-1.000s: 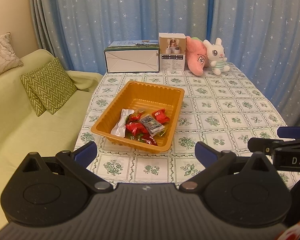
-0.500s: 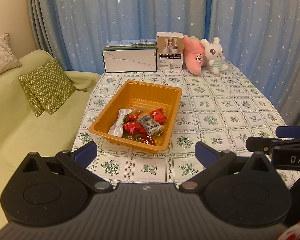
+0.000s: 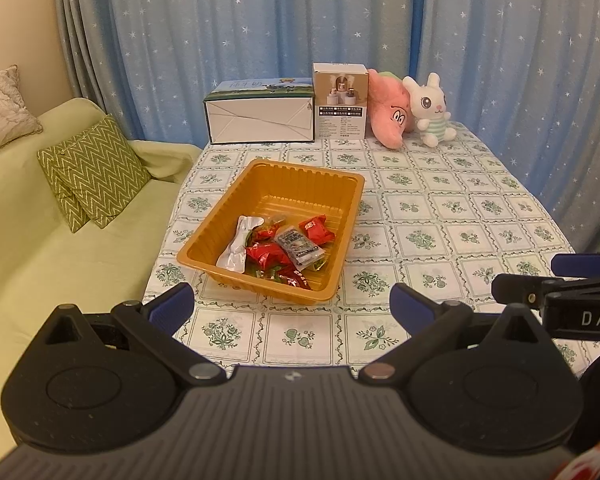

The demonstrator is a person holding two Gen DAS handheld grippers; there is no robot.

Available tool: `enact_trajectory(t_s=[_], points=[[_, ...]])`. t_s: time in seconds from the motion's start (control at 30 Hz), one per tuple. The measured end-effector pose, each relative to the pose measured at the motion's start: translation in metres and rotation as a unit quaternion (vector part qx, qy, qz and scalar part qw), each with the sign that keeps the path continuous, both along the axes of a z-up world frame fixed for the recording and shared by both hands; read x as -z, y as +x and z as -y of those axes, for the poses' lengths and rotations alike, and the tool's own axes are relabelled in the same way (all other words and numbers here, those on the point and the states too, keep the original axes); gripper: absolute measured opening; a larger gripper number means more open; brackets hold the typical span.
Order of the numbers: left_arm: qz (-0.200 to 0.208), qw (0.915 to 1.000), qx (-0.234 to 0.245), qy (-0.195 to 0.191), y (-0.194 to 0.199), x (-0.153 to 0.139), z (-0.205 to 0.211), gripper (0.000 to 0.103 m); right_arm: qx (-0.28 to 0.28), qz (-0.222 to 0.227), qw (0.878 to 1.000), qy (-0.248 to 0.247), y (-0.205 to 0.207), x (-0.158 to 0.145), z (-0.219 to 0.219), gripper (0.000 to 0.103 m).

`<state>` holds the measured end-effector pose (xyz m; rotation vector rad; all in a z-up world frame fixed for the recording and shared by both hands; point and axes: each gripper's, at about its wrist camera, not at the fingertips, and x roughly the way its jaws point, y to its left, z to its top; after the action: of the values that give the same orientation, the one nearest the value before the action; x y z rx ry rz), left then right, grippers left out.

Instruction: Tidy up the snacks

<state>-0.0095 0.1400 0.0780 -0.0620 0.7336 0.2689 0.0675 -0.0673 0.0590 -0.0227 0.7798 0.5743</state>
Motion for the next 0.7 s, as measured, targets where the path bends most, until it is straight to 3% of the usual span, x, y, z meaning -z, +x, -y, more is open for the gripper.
enact_trajectory(t_s=[0.7], points=[[0.003,1.0000,0.002,-0.001,0.0001,0.0010,0.0001,0.103,0.002,-0.001,1.000,0.001,-0.0001,0.0008,0.0007,0.081]])
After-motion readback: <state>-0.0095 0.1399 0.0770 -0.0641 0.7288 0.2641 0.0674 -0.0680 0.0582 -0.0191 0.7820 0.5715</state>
